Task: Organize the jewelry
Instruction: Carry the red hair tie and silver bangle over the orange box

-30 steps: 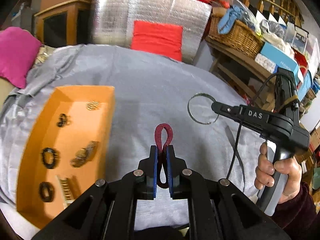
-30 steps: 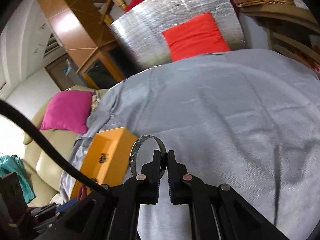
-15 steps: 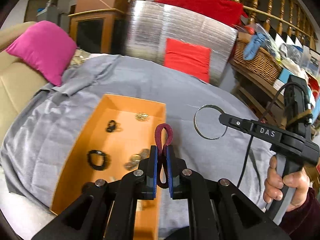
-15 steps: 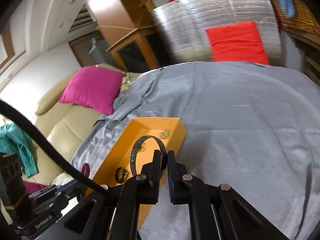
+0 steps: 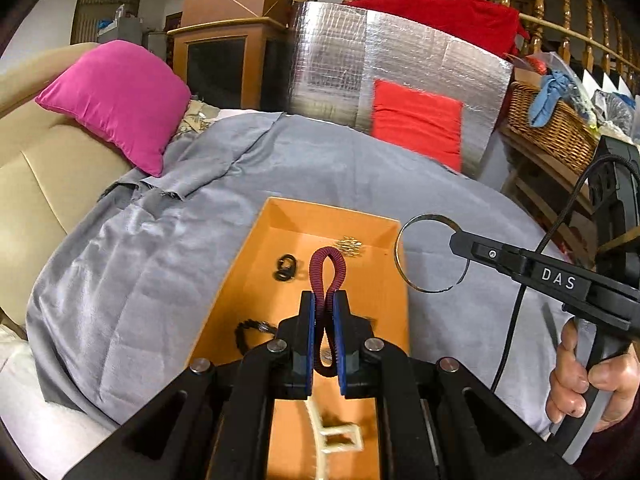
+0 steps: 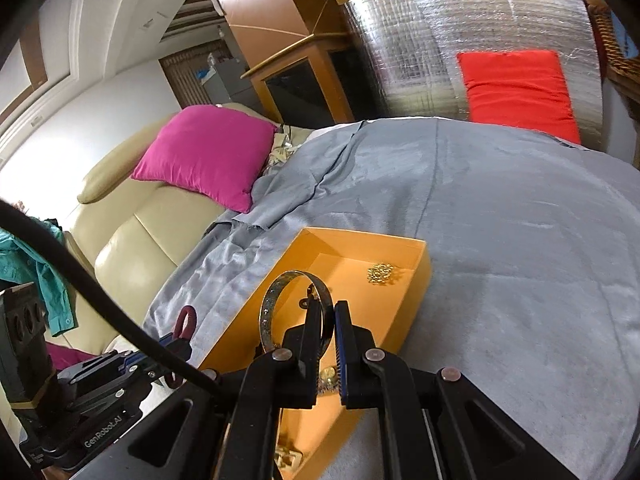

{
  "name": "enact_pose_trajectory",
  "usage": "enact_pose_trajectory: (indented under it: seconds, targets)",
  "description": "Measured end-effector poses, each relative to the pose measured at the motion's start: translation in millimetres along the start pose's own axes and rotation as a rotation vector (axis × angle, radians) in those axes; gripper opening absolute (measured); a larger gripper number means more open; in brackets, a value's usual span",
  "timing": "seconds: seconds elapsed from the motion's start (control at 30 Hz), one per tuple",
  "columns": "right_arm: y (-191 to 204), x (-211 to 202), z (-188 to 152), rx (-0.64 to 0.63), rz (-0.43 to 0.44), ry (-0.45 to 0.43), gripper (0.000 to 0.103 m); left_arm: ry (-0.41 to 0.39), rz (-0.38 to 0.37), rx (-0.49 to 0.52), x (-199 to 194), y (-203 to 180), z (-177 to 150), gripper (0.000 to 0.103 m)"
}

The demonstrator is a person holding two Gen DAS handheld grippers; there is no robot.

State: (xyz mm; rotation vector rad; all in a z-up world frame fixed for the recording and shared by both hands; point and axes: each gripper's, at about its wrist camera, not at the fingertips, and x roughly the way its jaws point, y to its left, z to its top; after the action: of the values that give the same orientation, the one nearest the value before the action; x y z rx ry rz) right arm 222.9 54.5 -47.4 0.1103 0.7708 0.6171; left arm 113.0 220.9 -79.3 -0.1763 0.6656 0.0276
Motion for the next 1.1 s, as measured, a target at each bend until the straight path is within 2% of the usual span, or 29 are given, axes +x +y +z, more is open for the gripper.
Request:
enact_pose_trajectory:
  seconds: [0.43, 1.1]
  targets:
    - [-6.0, 59.5, 15.4, 0.003, -0.013, 0.038, 0.008, 0.054, 0.055, 0.037, 56.1, 12.8, 17.0, 0.009]
    - [-37.0, 123.1, 18.9, -0.001, -0.057, 0.122, 0.008, 0.169, 0.061, 0.041, 127.1, 10.6, 14.7, 0.009]
